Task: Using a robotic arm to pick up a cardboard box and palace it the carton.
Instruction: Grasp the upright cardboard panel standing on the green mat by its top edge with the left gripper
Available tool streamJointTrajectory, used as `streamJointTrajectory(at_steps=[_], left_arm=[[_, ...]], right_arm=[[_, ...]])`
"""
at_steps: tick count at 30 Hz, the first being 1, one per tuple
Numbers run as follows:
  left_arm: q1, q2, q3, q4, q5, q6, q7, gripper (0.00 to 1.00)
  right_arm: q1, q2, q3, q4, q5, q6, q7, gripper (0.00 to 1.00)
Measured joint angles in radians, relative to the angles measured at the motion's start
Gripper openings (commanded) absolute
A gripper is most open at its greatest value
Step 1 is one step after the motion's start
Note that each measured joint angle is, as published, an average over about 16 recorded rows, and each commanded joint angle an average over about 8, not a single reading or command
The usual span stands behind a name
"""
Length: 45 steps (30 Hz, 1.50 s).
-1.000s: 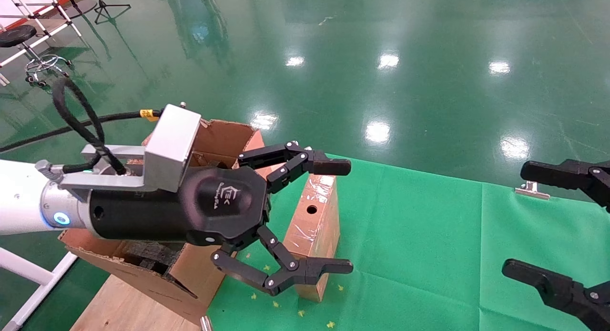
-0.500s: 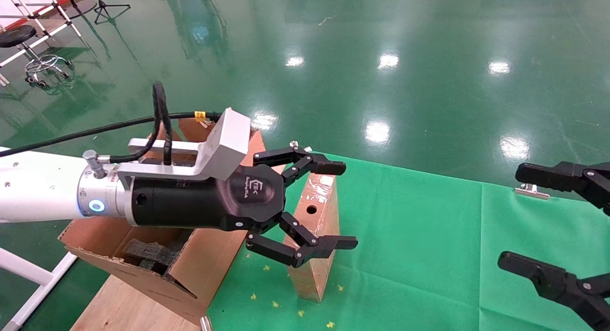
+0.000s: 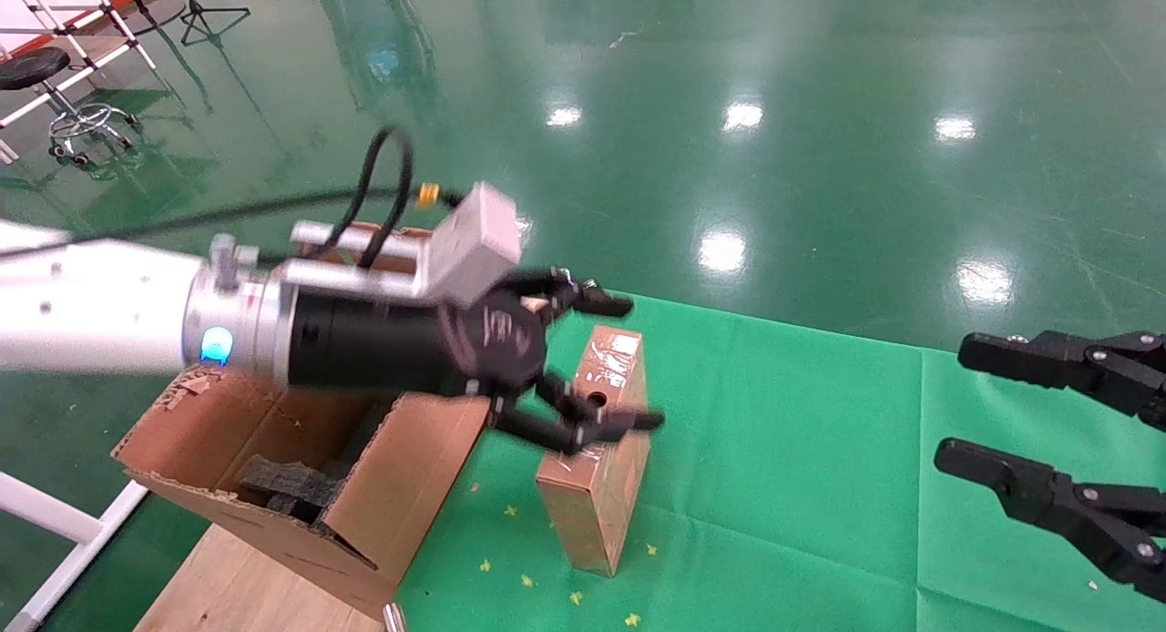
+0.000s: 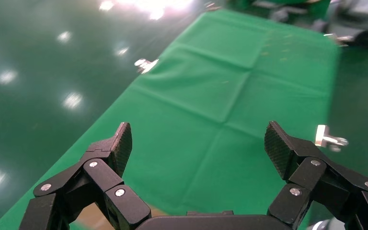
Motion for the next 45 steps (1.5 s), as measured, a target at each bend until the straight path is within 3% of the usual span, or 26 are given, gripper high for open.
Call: streamJointTrajectory(at_steps=[12,23,32,43,45], left_arm=[[-0.282,0.112,0.178,-0.003,0.374,0.104,-0.474,1.0],[-0.385,0.244,0.306,0.002,0.544,0.175,-0.787,1.0],[-0.384,0.3,0.384,0.002,0.599,0.175,-0.926,1.0],[-0.365,0.327,0.456,0.003,0.63,0.168,-0.98,1.0],[-0.363,0.329,0.466,0.003,0.633,0.167,-0.981,1.0]], right_arm=[[0.0,0.0,0.0,0.0,0.0,0.0,0.0,0.0],[0.0,0.0,0.0,0.0,0.0,0.0,0.0,0.0],[0.0,0.0,0.0,0.0,0.0,0.0,0.0,0.0],[0.0,0.0,0.0,0.0,0.0,0.0,0.0,0.0],[0.0,0.0,0.0,0.0,0.0,0.0,0.0,0.07]])
